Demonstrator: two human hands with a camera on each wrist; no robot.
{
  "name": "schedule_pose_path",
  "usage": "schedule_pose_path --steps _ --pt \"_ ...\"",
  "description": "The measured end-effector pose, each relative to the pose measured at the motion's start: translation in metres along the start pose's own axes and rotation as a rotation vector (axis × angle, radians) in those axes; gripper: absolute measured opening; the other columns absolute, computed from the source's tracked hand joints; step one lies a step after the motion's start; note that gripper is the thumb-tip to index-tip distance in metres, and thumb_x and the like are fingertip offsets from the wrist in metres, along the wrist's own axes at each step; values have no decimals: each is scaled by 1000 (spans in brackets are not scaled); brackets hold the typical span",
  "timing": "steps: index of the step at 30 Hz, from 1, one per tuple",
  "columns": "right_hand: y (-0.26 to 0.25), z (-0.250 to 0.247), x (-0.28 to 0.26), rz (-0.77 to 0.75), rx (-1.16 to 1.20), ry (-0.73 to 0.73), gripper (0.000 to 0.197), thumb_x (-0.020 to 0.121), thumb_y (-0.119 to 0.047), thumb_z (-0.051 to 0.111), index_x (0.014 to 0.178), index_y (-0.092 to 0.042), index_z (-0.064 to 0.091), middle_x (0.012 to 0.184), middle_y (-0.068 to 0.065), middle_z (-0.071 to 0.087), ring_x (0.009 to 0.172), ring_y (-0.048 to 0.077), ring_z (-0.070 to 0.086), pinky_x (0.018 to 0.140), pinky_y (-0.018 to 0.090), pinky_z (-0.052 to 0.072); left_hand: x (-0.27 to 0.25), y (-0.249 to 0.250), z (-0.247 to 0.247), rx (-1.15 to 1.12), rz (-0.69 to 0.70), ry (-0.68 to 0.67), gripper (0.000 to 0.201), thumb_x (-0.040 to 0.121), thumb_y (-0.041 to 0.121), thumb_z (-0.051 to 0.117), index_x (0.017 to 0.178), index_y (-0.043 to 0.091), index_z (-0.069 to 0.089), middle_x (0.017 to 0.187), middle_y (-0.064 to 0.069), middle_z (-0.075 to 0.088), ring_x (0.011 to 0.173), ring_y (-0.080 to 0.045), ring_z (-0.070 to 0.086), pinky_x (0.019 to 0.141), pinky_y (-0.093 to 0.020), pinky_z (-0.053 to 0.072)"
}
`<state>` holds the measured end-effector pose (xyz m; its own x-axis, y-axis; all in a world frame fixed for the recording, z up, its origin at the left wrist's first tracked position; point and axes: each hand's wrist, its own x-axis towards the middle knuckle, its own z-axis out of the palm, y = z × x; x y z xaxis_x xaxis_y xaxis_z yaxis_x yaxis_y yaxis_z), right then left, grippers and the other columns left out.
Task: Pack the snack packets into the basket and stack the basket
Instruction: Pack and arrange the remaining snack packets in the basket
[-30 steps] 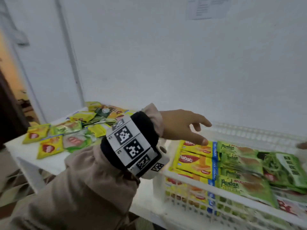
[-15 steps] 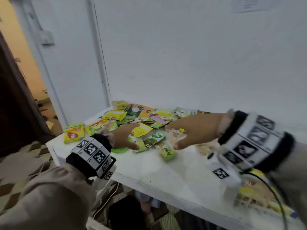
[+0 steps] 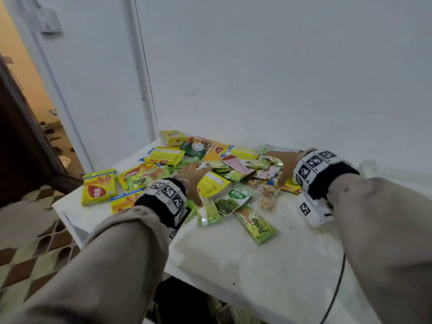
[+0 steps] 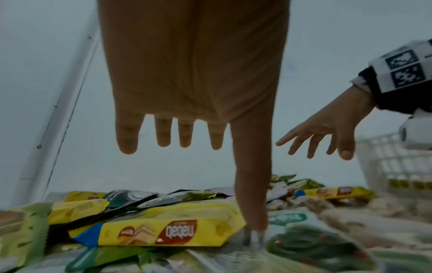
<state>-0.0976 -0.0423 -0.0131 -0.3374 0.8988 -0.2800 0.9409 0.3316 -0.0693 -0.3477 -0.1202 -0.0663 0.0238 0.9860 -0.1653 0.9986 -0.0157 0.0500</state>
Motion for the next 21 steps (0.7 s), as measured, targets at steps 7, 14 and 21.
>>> schedule_pose_path --steps 7,14,21 --pt "64 36 86 113 -184 -36 142 49 -32 90 119 -70 -28 157 7 -3 142 35 16 102 58 34 69 -10 -11 261 66 -156 119 65 27 82 145 39 -6 156 -7 -8 143 -31 -3 113 -50 15" --pt "35 44 75 86 -160 -102 88 89 -22 58 146 -38 -8 153 5 -25 140 39 -17 113 56 7 103 -16 -2 428 173 -207 109 76 26 72 142 45 -13 156 -6 -10 143 -33 2 111 -50 19" --pt "39 59 90 70 -182 -60 70 92 -30 52 148 -33 10 155 12 -11 141 43 -2 114 56 11 114 -13 2 481 261 -250 111 66 44 75 134 57 -12 154 -3 1 136 -37 23 101 -52 38"
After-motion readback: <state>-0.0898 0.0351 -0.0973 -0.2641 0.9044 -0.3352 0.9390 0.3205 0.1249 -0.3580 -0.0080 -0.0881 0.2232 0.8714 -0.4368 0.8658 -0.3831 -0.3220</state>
